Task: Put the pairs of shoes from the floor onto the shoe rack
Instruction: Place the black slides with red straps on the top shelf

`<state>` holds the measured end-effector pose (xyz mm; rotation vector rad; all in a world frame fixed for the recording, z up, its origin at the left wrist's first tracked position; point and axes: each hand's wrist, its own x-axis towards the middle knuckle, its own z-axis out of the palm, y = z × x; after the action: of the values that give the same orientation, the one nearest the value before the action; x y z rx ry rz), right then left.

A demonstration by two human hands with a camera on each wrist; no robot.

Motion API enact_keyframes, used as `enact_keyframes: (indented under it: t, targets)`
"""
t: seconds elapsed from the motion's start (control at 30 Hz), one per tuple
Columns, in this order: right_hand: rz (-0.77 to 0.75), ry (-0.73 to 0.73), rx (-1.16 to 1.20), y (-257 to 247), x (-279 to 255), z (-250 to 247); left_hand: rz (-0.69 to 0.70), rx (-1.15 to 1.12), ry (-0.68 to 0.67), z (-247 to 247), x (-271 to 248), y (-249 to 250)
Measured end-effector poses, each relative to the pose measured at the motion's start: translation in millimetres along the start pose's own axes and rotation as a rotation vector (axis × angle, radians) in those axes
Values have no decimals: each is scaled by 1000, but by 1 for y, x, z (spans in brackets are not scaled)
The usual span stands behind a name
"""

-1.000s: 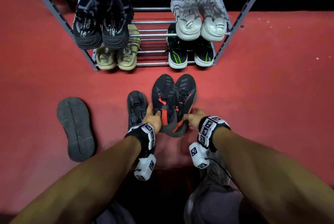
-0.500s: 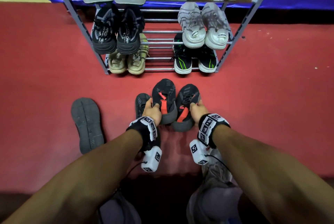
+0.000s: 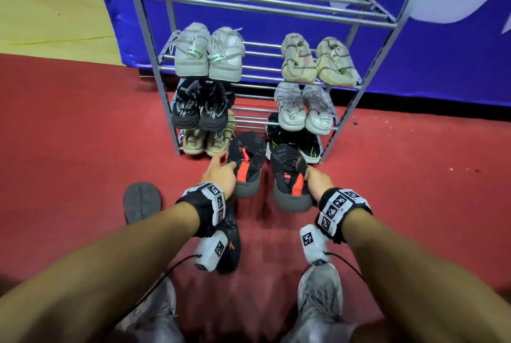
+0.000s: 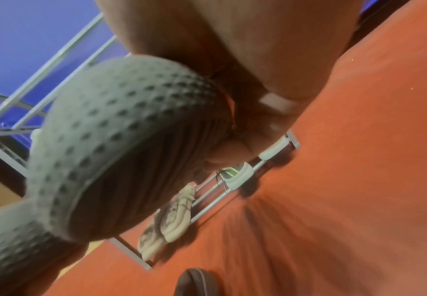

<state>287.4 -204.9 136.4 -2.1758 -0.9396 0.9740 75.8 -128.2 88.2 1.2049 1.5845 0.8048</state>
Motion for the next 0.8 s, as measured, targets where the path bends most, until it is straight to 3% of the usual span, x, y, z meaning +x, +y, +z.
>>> enact_keyframes:
  t: [0.2, 0.3, 0.43, 0.6, 0.8]
  targets:
    - [-76, -8, 91, -40, -32, -28, 116, -6, -72, -34, -8, 48]
    - [-199, 39, 81, -68, -54, -36, 197, -56, -71, -42, 2, 55]
    - [-381, 92, 33, -97, -75, -50, 189, -62, -75, -60, -35, 101]
    - [-427, 102, 401, -117, -79, -68, 213, -181, 2, -81, -57, 151]
    - [-534, 92, 500, -162, -84, -77, 317, -225, 88, -92, -51, 193]
